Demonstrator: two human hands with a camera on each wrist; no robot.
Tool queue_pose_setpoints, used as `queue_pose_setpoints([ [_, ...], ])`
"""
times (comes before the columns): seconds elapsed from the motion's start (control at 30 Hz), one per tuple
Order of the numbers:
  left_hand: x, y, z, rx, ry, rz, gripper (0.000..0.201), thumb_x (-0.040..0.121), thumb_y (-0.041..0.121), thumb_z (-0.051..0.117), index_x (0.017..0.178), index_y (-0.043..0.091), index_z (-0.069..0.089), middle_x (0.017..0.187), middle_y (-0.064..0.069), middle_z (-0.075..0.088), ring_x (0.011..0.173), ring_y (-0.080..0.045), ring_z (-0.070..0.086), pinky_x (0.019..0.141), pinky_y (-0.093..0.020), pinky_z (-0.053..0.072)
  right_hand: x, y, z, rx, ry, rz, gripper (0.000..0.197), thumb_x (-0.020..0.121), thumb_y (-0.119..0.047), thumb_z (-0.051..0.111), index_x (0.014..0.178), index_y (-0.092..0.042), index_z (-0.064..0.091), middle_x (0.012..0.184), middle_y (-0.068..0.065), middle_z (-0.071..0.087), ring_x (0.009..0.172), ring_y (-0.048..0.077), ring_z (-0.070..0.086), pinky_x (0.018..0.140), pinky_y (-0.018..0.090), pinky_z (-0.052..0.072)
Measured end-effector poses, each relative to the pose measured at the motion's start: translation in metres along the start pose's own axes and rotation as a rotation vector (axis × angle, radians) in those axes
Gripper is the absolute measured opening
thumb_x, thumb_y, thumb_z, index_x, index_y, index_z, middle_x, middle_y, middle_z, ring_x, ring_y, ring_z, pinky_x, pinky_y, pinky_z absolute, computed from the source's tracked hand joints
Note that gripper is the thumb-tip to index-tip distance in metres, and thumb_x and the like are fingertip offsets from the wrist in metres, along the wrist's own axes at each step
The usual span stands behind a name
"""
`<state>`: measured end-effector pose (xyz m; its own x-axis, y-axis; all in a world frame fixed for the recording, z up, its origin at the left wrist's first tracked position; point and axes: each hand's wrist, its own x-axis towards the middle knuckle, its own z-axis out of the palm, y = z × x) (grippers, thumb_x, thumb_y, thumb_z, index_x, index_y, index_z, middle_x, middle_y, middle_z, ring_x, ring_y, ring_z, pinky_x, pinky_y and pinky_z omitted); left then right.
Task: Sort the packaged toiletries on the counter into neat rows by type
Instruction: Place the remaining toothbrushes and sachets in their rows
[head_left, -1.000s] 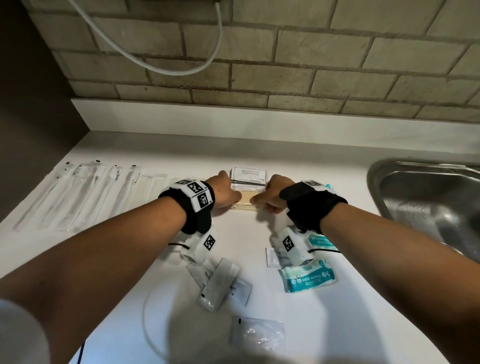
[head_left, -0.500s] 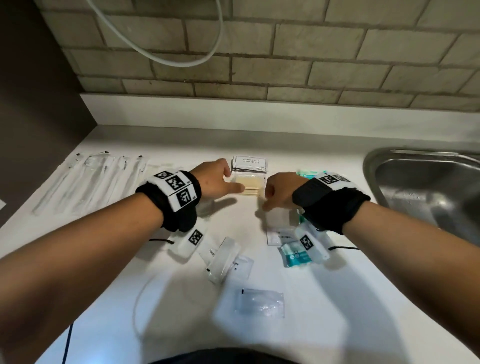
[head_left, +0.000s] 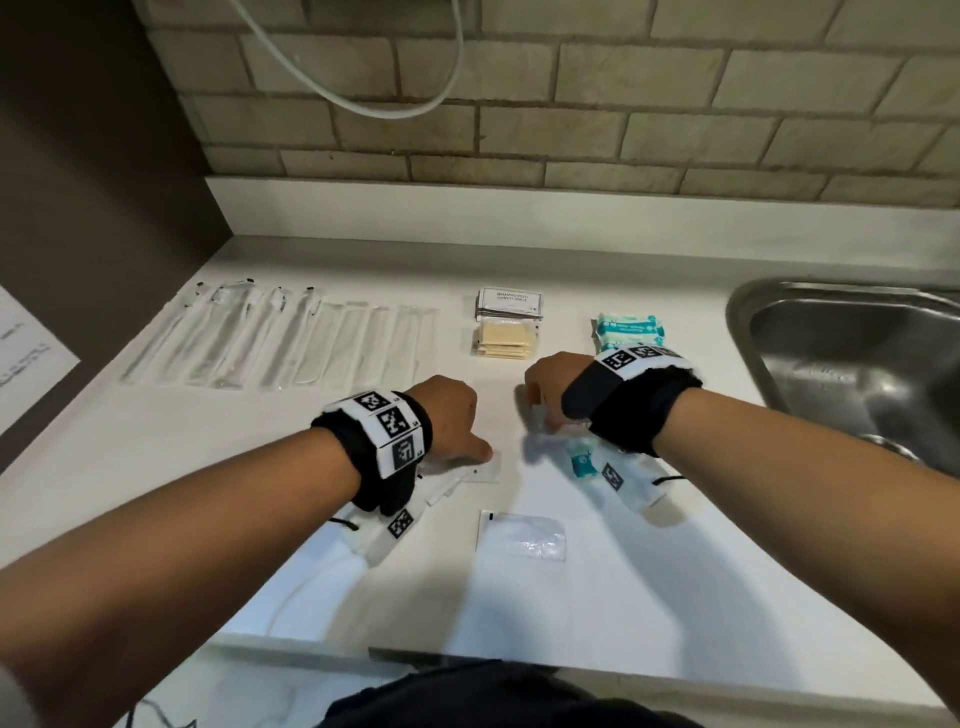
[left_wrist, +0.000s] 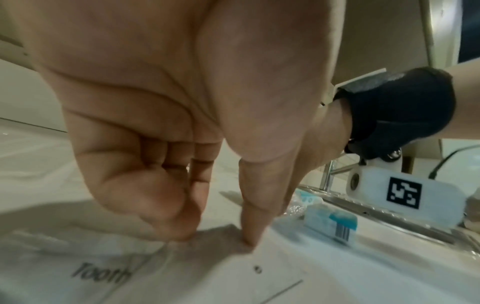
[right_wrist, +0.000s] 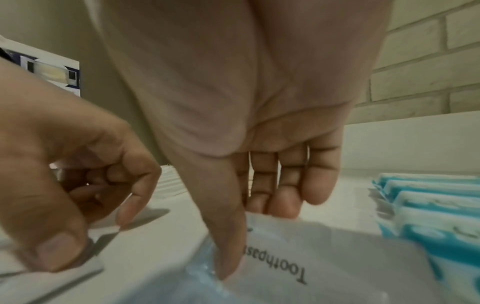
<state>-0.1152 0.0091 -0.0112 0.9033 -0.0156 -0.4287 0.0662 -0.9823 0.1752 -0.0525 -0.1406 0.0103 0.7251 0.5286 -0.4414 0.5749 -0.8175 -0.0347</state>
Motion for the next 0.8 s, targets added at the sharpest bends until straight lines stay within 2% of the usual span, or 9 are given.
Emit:
queue_pose_setpoints([
  [0.03,0.0,-0.001,0.0,-0.017,0.018,0.007,0.043,0.075,0.044,0.068,0.091,0.004,0.069,0.091,-0.01,0.071,0.089,-0.028,0.066,0.076,-0.039,0.056,-0.002,-0.001,-0.001,0.007,0.025,-0.011,0.019,0.088,-0.011,0.058,0.105,-0.006,0.064,0.099,0.005,0.065,0.093,0.022,0.055,0.067,0.023,0.04],
  [0.13,-0.002,-0.004,-0.002,-0.076,0.064,0.003,0.037,0.073,0.036,0.066,0.087,0.002,0.069,0.088,-0.013,0.072,0.085,-0.03,0.068,0.073,-0.039,0.057,-0.005,-0.002,-0.011,0.08,0.161,-0.053,0.026,0.088,-0.014,0.057,0.113,-0.011,0.066,0.109,0.005,0.064,0.102,0.024,0.058,0.072,0.023,0.038],
  [0.23,-0.006,-0.008,-0.001,-0.077,0.046,-0.041,0.051,0.069,0.053,0.07,0.094,0.01,0.061,0.091,-0.009,0.07,0.085,-0.027,0.067,0.075,-0.038,0.055,-0.01,-0.001,-0.026,0.233,0.265,-0.074,0.024,0.087,-0.016,0.062,0.111,-0.011,0.064,0.096,0.001,0.055,0.088,0.019,0.048,0.064,0.022,0.034],
  [0.33,-0.011,-0.01,0.003,-0.051,-0.038,-0.076,0.059,0.064,0.061,0.075,0.094,0.016,0.052,0.091,0.002,0.061,0.084,-0.02,0.061,0.076,-0.032,0.053,-0.015,-0.003,-0.031,0.41,0.342,-0.083,0.026,0.087,-0.019,0.066,0.108,-0.007,0.061,0.094,0.006,0.058,0.078,0.021,0.052,0.066,0.027,0.04],
  [0.47,-0.016,-0.006,0.006,-0.053,-0.034,-0.033,0.048,0.072,0.046,0.079,0.094,0.018,0.046,0.081,0.004,0.054,0.079,-0.019,0.057,0.067,-0.028,0.045,-0.021,-0.011,-0.023,0.658,0.366,-0.062,0.023,0.087,-0.016,0.066,0.104,-0.016,0.051,0.082,0.001,0.056,0.054,0.015,0.058,0.051,0.023,0.047],
  [0.57,-0.022,-0.004,0.002,-0.141,0.02,0.01,0.039,0.071,0.033,0.078,0.097,0.014,0.056,0.081,0.002,0.063,0.075,-0.02,0.065,0.067,-0.032,0.055,-0.027,-0.015,-0.015,0.826,0.397,-0.08,0.026,0.089,-0.012,0.063,0.112,-0.017,0.052,0.088,0.005,0.055,0.056,0.019,0.062,0.066,0.034,0.057],
  [0.63,-0.027,-0.003,-0.007,-0.176,0.097,0.037,0.029,0.074,0.032,0.074,0.091,0.017,0.055,0.082,0.001,0.062,0.069,-0.016,0.06,0.062,-0.03,0.05,-0.031,-0.017,-0.011,0.915,0.413,-0.083,0.025,0.09,-0.011,0.061,0.113,-0.017,0.054,0.094,0.008,0.056,0.06,0.023,0.063,0.073,0.037,0.059],
  [0.7,-0.031,-0.005,-0.017,-0.226,0.19,0.047,0.026,0.077,0.031,0.072,0.086,0.019,0.051,0.084,0.0,0.06,0.067,-0.016,0.055,0.058,-0.029,0.044,-0.033,-0.016,-0.009,1.005,0.43,-0.07,0.024,0.09,-0.009,0.06,0.112,-0.017,0.055,0.099,0.009,0.054,0.064,0.027,0.063,0.076,0.04,0.06],
  [0.8,-0.035,-0.01,-0.027,-0.527,0.293,0.055,0.02,0.079,0.012,0.069,0.091,0.016,0.053,0.099,-0.005,0.065,0.068,-0.022,0.068,0.067,-0.036,0.054,-0.035,-0.014,-0.01,1.108,0.492,-0.042,0.023,0.091,-0.005,0.058,0.109,-0.018,0.053,0.097,0.009,0.052,0.059,0.026,0.062,0.07,0.039,0.058],
])
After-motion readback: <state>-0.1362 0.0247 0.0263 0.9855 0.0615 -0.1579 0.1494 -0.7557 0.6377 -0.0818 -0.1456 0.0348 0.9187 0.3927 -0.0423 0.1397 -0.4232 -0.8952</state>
